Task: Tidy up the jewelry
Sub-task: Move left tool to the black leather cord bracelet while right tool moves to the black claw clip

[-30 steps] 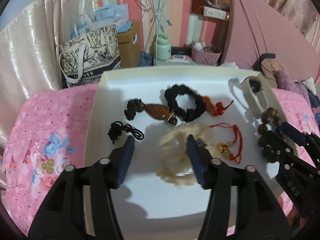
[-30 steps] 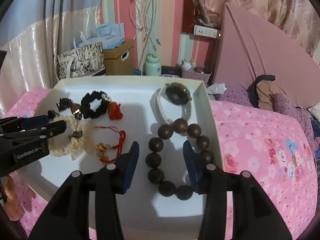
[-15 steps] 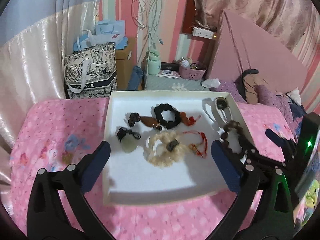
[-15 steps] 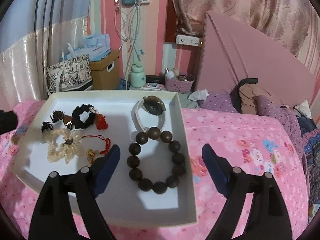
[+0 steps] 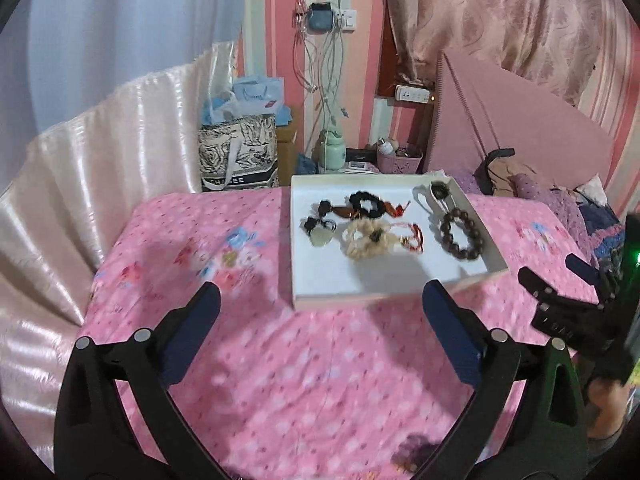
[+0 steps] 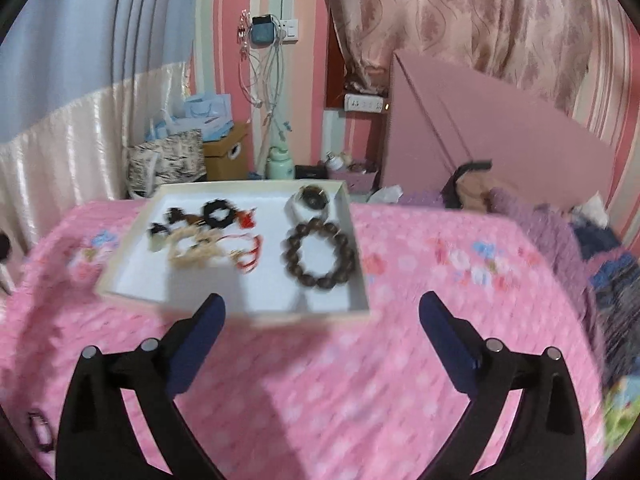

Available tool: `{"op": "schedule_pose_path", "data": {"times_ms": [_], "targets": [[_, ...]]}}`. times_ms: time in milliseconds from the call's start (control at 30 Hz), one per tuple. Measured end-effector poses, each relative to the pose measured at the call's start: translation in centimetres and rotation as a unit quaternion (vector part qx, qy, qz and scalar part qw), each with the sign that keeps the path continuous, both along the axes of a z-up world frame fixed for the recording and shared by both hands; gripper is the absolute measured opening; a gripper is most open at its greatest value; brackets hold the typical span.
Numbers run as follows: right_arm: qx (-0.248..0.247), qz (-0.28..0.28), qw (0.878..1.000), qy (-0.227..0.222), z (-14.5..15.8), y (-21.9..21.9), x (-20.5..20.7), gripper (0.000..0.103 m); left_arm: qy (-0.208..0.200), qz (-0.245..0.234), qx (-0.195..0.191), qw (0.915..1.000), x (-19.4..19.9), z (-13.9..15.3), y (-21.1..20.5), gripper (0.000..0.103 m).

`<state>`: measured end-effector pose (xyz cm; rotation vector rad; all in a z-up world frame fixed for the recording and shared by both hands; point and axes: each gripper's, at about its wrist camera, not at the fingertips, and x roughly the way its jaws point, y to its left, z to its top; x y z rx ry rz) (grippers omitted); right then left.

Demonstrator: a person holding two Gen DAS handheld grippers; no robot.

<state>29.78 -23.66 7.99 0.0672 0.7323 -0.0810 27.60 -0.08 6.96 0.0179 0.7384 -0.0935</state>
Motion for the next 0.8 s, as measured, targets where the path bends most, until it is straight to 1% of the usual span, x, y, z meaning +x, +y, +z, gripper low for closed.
{"op": "schedule_pose_path", "data": {"times_ms": [67,133,233,300,367,433,533,567,700,800], "targets": [[0.01,-0.004,1.0,0.003,0.1,0.2,-1.6,0.097,-0.01,0.001,0.002,0.9999,-1.8,-0.3,0.4,0.1],[0.01,-0.005,1.0,-0.006,0.1,0.6,-3.2,0.097,-0.015,-0.005,-0.006,0.9999,-3.8,-0.7,1.2,0.1],[-0.02,-0.009,1.0,-0.02,0.4,1.7,-5.6,0.097,-0.027,0.002,-0.017,0.9995,-6.1,-1.5,2.6,0.1],[-0.036,-0.008,0.999,-0.027,0.4,2.6,-6.8,0.097,-0.033,0.013,-0.006,0.9994,-7.3,-2.1,3.5,0.1],[-0.046,-0.011,0.998,-0.037,0.4,3.1,-8.3,0.098,-0.025,0.018,0.001,0.9995,-8.1,-2.9,4.2,0.1],[-0.051,-0.005,0.998,-0.041,0.1,4.0,-9.7,0.1,-0.004,0.015,-0.004,0.9999,-9.0,-3.9,5.4,0.1],[-0.037,0.008,0.999,-0.022,-0.8,4.9,-11.0,0.1,0.008,0.027,-0.008,0.9996,-10.4,-5.3,7.1,0.1],[-0.036,0.009,0.999,-0.016,-1.1,5.2,-11.4,0.1,0.008,0.029,-0.005,0.9995,-10.8,-5.6,7.5,0.1],[-0.039,0.02,0.999,-0.003,-2.7,7.2,-13.4,0.1,0.008,0.035,0.033,0.9988,-12.4,-7.5,8.5,0.1],[-0.032,0.022,0.999,-0.001,-4.1,8.4,-14.8,0.1,0.024,0.033,0.037,0.9985,-12.6,-9.1,9.0,0.1]]}}
